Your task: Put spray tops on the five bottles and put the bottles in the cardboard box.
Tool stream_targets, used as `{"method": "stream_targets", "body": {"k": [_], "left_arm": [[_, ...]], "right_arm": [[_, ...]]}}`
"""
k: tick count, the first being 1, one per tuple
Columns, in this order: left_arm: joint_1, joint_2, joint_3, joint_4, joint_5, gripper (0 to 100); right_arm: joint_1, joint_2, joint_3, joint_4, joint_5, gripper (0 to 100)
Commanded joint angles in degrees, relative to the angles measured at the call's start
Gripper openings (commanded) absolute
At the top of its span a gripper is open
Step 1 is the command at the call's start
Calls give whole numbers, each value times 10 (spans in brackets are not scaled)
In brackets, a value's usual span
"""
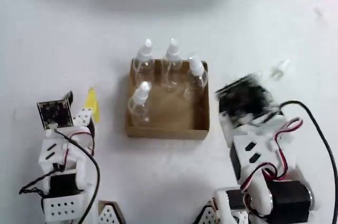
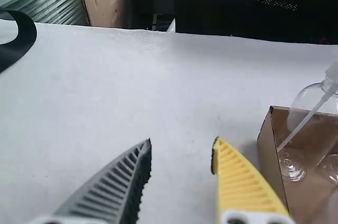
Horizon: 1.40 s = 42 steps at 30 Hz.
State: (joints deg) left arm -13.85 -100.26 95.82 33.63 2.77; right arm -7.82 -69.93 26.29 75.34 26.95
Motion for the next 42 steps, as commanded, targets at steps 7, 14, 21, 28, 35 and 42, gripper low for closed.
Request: {"method": "stream_targets", "body": {"k": [7, 14, 21, 28, 35, 42], "left_arm": [[6, -9, -7, 4, -5, 181], [5, -9, -7, 3, -5, 181], [8, -9, -7, 0, -5, 181], [8, -9, -8, 0, -5, 181], [8, -9, -8, 0, -5, 181], [8, -9, -8, 0, -5, 181]], "right_arm": [[-87, -7, 17, -143, -235, 16], [-74, -150, 345, -436, -234, 15], [-92, -336, 573, -538, -227, 15], [-120, -312, 700, -647, -205, 15], [-129, -306, 708, -620, -209, 15], [-142, -305, 708, -562, -208, 16]]}}
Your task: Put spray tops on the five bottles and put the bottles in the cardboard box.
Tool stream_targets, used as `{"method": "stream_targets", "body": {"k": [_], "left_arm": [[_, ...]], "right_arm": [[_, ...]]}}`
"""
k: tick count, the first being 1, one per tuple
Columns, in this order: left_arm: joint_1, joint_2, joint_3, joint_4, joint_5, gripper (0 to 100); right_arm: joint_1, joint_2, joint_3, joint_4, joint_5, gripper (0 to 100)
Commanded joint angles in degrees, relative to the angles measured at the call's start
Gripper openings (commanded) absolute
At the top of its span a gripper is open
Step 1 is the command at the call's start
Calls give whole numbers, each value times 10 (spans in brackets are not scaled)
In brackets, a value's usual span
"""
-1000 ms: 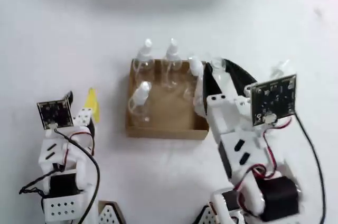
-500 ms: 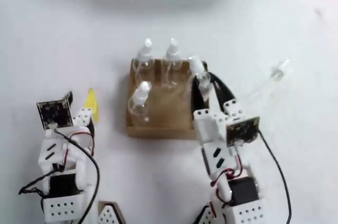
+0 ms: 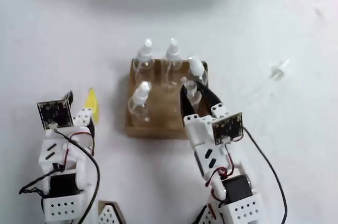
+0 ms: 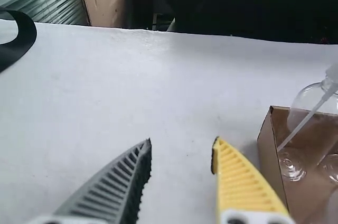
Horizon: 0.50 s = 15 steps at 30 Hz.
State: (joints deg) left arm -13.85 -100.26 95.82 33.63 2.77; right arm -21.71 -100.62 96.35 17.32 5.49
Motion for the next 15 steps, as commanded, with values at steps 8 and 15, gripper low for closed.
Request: {"method": "stream_targets", "body": {"k": [8, 15], "left_arm": [[8, -9, -6, 0, -5, 181], [8, -9, -5, 0, -5, 181]], "right_arm": [[-47, 43, 7, 28, 7, 16], [-44, 166, 7, -80, 12, 16]]}}
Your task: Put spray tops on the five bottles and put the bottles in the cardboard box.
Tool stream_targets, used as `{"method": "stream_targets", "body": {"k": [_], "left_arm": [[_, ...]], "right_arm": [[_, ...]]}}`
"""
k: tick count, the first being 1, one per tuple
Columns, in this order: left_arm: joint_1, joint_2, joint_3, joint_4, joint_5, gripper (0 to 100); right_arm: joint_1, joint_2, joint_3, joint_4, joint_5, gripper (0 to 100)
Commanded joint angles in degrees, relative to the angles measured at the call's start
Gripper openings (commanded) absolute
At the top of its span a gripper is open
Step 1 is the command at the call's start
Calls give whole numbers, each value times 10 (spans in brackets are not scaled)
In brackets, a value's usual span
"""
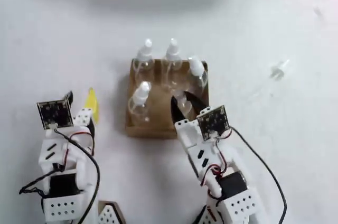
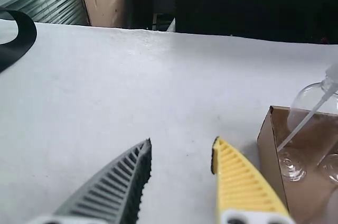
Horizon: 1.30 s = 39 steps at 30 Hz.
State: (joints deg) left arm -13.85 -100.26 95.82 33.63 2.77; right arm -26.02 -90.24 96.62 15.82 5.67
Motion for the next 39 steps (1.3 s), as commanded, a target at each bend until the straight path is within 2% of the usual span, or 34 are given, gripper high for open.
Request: {"method": "stream_targets", "body": {"k": [1, 5, 19, 26, 34, 39], "left_arm": [[8, -9, -5, 0, -5, 181], [7, -9, -6, 0, -5, 181], [7, -9, -8, 0, -5, 181], [7, -9, -8, 0, -5, 181], [7, -10, -8, -1, -5, 181], [7, -10, -6, -14, -5, 181]], "right_arm": [[-1, 79, 4, -82, 18, 16], [12, 116, 4, -127, 27, 16], [9, 111, 5, -123, 32, 22], [8, 110, 5, -113, 32, 186], [12, 109, -5, -111, 32, 191], [29, 43, -62, 6, 27, 193]]}}
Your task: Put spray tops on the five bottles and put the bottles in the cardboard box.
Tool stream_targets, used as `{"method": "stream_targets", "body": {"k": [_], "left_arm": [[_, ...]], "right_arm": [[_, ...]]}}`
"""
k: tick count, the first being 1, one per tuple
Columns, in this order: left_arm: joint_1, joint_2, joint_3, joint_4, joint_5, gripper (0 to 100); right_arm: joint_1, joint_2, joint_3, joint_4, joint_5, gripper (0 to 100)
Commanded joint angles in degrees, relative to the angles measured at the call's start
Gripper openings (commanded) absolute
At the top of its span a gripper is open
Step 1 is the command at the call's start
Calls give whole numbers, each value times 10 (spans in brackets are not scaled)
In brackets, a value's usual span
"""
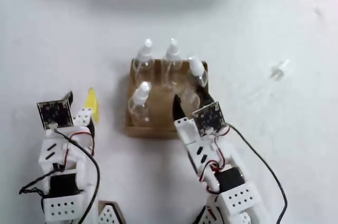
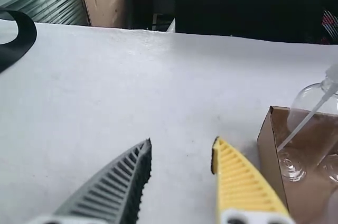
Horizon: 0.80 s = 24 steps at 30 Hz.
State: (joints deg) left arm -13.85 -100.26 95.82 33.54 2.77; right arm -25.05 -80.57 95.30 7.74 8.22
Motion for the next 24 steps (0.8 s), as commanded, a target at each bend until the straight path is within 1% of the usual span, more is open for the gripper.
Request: {"method": "stream_targets", "body": {"k": [1, 3, 6, 8, 12, 18, 21, 24], "left_arm": [[7, -10, -6, -14, -5, 181], [7, -10, -5, -14, -5, 181], [7, -10, -5, -13, -5, 181], [7, -10, -5, -12, -5, 181], [8, -10, -4, -11, -5, 181], [7, -10, 1, -11, -5, 181], [7, -10, 1, -11, -5, 181], [7, -10, 1, -11, -5, 181]], "right_arm": [[19, -78, -64, 120, 2, 193], [22, -138, -101, 182, 2, 191], [58, -231, -161, 238, -11, 191], [98, -230, -215, 257, -40, 191], [198, -155, -326, 302, -74, 191], [371, -4, -468, 317, -79, 190], [422, 124, -542, 319, -76, 190], [446, 286, -632, 334, -75, 190]]}}
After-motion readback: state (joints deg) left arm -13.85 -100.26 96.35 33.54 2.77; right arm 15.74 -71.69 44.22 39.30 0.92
